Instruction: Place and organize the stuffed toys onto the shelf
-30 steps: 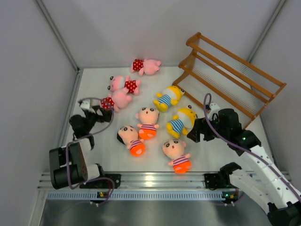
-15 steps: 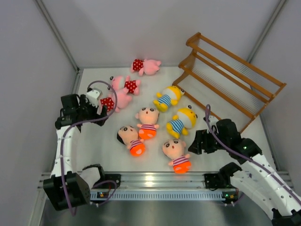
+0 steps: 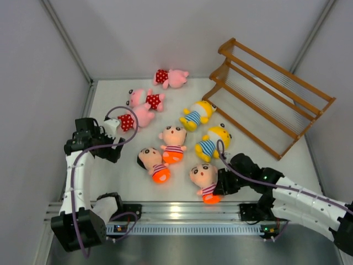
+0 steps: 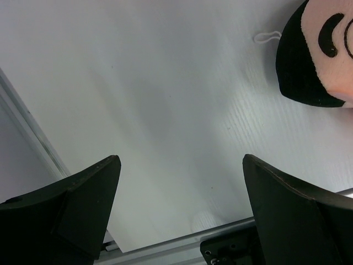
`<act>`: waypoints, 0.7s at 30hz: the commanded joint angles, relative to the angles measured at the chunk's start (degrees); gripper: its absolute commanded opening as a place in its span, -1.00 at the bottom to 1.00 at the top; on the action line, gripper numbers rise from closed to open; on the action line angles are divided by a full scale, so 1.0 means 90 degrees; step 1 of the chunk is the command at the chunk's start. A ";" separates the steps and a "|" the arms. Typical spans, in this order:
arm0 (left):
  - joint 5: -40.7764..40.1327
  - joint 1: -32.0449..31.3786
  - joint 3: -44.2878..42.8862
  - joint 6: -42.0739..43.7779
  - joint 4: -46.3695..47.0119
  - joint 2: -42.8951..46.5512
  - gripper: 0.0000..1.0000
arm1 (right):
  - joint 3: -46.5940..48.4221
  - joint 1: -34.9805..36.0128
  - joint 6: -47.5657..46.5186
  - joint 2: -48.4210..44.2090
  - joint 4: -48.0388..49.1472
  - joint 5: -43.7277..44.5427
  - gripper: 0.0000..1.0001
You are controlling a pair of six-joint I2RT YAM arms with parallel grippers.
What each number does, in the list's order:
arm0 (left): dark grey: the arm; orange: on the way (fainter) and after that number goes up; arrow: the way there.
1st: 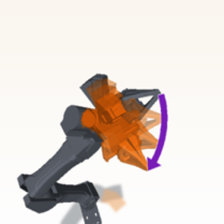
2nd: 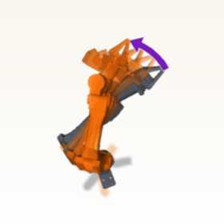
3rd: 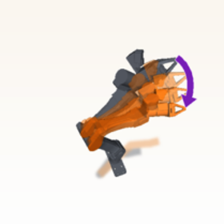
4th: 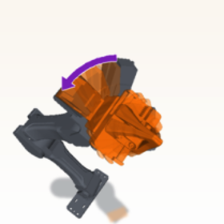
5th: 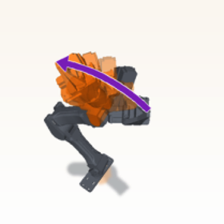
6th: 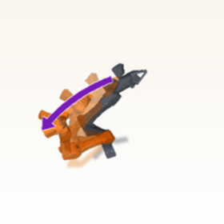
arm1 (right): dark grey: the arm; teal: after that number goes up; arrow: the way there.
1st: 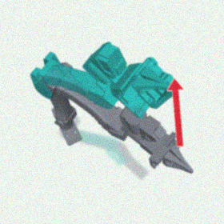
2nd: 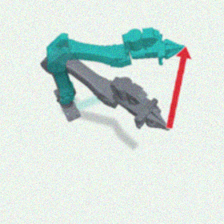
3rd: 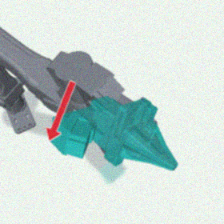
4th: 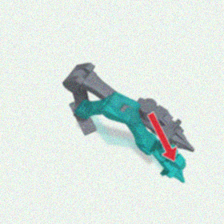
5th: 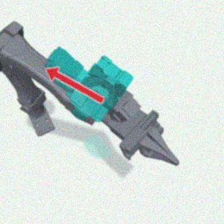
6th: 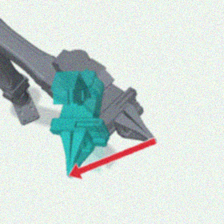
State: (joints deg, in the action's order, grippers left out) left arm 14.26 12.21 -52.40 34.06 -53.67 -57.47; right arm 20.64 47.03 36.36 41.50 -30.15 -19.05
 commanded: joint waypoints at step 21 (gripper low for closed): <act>0.0202 -0.0067 -0.0564 -0.0503 -0.0433 0.0175 0.97 | 0.9705 -0.1598 -0.1638 0.3968 -0.2423 0.2156 -1.00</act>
State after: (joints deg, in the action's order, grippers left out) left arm 14.44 11.97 -55.09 30.92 -57.10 -56.82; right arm 99.59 42.02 25.30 70.32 -49.34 0.73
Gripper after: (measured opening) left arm 0.985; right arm 0.025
